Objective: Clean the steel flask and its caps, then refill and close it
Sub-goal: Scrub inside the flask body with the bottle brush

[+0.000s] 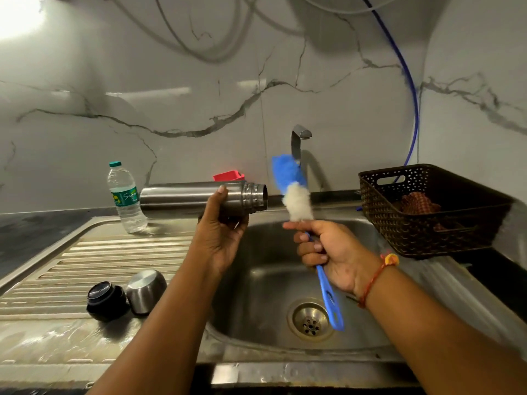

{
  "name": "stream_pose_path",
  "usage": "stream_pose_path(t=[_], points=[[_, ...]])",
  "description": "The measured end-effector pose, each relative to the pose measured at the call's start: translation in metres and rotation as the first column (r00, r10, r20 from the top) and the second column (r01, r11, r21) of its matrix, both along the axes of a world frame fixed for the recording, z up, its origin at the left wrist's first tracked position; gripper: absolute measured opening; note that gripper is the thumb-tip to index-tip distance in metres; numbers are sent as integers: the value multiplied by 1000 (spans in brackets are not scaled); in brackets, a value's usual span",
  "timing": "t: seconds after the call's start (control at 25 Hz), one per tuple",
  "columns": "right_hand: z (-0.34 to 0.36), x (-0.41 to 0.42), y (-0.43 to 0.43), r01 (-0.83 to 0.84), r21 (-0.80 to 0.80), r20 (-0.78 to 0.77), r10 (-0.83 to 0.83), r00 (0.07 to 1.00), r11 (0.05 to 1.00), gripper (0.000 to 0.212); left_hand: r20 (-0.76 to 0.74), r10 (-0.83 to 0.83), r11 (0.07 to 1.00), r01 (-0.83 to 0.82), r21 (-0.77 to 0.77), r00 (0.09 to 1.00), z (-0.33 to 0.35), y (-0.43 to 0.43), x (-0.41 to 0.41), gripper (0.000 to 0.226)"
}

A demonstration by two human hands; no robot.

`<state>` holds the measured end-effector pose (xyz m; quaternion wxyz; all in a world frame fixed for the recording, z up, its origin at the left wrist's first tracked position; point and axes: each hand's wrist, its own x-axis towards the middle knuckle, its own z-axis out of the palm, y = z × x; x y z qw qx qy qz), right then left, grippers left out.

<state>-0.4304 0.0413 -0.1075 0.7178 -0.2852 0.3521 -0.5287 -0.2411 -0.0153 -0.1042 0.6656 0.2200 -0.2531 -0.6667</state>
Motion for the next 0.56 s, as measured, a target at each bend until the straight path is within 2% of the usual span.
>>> stream_pose_path(t=[0.08,0.16,0.32,0.44,0.56], points=[[-3,3,-4,162,-83,-216,-176,960,983,14,-32,-19,999,20,31,999,0,0,4,49],[-4,6,-5,218,-163,-383,-266,885,962,17,-103,-19,999,23,36,995,1,-2,5,54],[-5,11,-2,123,-194,-527,-210,823,973,23,-163,-32,999,39,37,986,8,-5,12,51],[-5,17,7,-9,-319,-698,-228,679,948,25,-163,-45,997,53,47,986,7,-4,14,46],[-1,20,16,-113,-427,-713,-258,652,897,22,-120,-45,997,53,62,992,7,-2,15,45]])
